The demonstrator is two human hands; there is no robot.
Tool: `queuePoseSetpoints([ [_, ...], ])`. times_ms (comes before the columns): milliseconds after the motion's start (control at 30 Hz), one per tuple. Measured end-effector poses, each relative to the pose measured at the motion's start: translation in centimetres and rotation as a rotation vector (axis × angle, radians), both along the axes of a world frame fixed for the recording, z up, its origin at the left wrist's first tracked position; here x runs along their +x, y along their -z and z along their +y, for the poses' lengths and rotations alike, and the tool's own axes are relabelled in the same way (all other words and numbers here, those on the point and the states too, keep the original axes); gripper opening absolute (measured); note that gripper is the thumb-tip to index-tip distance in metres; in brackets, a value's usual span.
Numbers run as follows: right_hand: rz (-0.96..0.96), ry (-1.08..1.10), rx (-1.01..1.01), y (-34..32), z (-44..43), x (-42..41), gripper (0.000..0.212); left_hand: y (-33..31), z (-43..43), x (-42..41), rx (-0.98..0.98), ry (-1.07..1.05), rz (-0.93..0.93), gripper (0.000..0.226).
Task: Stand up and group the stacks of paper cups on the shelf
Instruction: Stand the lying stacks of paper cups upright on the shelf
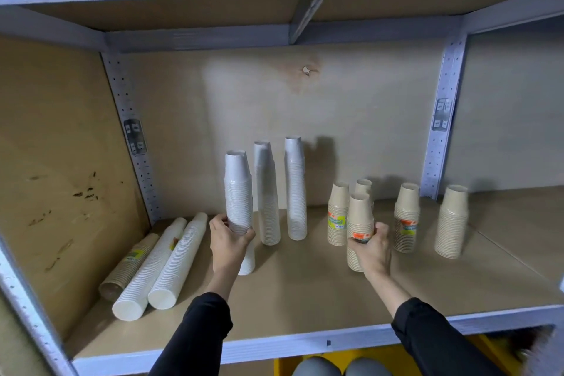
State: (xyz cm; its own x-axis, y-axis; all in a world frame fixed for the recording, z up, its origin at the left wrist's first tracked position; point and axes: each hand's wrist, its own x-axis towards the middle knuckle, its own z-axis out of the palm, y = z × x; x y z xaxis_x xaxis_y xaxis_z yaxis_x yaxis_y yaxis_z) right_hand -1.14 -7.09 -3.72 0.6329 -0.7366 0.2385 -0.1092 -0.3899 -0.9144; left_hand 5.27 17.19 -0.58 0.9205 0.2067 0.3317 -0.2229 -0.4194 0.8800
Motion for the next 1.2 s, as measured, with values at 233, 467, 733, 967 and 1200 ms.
queuePoseSetpoints([
  [233,-0.013,0.002,0.006,1.2,-0.4,-0.1,0.062,0.6,-0.1,0.2,0.001,-0.007,0.027,0.055],
  [467,-0.011,-0.001,0.013,1.6,-0.4,-0.1,0.059,0.3,0.2,0.6,0.017,0.009,0.067,0.054],
  [733,0.03,0.003,0.001,2.1,-0.2,-0.6,0.05,0.2,0.7,0.7,0.058,0.032,0.097,0.056],
  [967,0.109,0.058,0.064,3.0,0.8,-1.5,0.041,0.3,1.5,-0.4,0.178,0.036,0.144,0.057],
  [1200,0.173,0.009,0.059,3.5,4.6,-2.6,0.041,1.1,3.3,-2.6,0.269,-0.009,0.155,0.047],
])
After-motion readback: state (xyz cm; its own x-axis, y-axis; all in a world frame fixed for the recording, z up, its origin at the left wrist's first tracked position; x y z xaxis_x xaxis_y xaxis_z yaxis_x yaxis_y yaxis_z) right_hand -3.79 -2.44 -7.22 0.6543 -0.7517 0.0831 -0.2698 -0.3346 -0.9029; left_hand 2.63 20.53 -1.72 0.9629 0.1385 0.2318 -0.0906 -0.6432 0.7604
